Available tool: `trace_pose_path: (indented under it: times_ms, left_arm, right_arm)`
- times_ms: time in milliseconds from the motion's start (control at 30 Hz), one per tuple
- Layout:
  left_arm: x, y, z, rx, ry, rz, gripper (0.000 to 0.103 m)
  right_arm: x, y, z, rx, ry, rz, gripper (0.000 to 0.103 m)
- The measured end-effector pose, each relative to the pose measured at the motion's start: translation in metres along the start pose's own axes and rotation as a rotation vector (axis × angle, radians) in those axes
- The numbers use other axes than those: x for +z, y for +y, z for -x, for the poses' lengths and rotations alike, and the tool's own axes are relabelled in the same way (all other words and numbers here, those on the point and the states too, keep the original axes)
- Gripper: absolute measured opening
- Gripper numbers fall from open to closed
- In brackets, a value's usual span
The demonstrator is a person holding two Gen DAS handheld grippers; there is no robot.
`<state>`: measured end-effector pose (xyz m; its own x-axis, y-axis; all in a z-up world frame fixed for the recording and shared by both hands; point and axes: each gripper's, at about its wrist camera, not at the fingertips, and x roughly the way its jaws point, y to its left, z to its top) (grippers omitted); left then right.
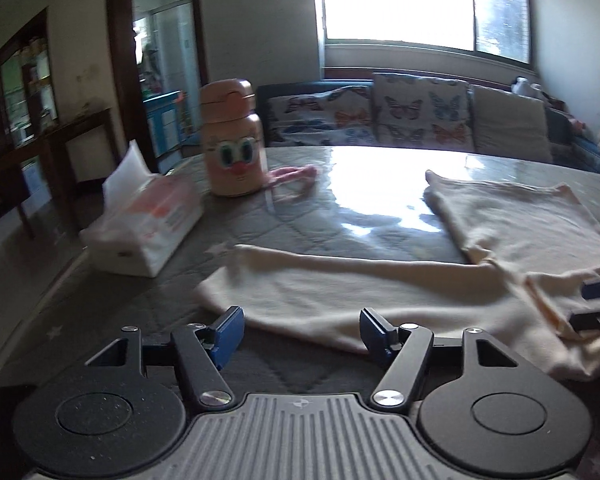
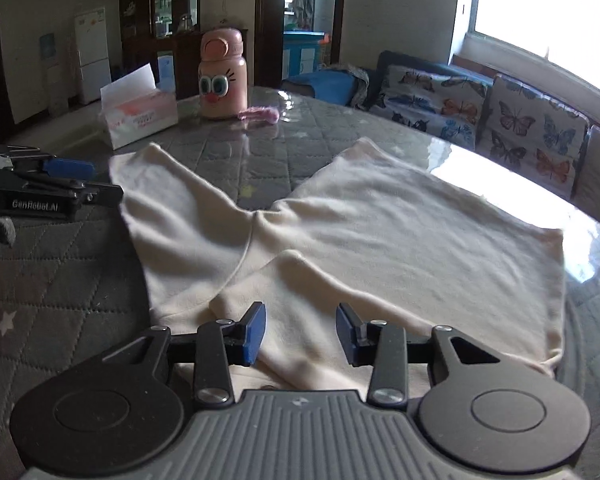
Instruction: Fold clothes
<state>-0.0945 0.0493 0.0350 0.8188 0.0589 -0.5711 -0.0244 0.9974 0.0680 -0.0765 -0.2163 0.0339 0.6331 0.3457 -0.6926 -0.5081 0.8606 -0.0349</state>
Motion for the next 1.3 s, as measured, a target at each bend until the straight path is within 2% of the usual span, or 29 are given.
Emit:
trace_pose_path:
  times_ms: [167, 267, 433, 500, 567, 633, 833, 1067, 1167, 1300]
  left_arm:
    - [0.005, 0.027, -0.017, 0.076, 0.043, 0.121, 0.067]
    - [0.008, 0.039, -0.027, 0.095, 0.068, 0.196, 0.066]
    - [0.014, 0.05, -0.043, 0.118, 0.094, 0.27, 0.054]
    - [0.016, 0.048, -0.046, 0.139, 0.089, 0.259, 0.044]
    - [0.019, 0.047, -0.049, 0.134, 0.086, 0.252, 0.02]
    - [0.022, 0.045, -0.049, 0.134, 0.082, 0.256, 0.009]
    - [0.041, 0.016, -0.018, 0.043, 0.003, 0.229, 0.006]
    - [0.072, -0.061, 0.031, -0.183, -0.109, 0.111, 0.006]
    - [0.079, -0.099, 0.046, -0.279, -0.13, 0.05, 0.006]
    - [0.078, -0.148, 0.051, -0.38, -0.121, -0.019, 0.006]
  right_arm:
    - [0.003, 0.009, 0.003, 0.014, -0.009, 0.03, 0.04]
    - [0.005, 0.008, 0.008, 0.014, -0.021, 0.027, 0.042]
    - [0.003, 0.001, 0.02, 0.005, -0.037, 0.007, 0.042]
    - [0.0, -0.003, 0.026, -0.001, -0.046, -0.006, 0.043]
    - [-0.002, -0.006, 0.031, -0.007, -0.054, -0.018, 0.042]
    - [-0.005, -0.01, 0.036, -0.013, -0.063, -0.03, 0.042]
    - [-0.012, -0.021, 0.051, -0.031, -0.087, -0.067, 0.042]
    - [-0.033, -0.048, 0.068, -0.064, -0.106, -0.167, 0.042]
    - [-0.042, -0.059, 0.076, -0.075, -0.118, -0.195, 0.043]
    - [-0.053, -0.074, 0.087, -0.087, -0.141, -0.235, 0.043]
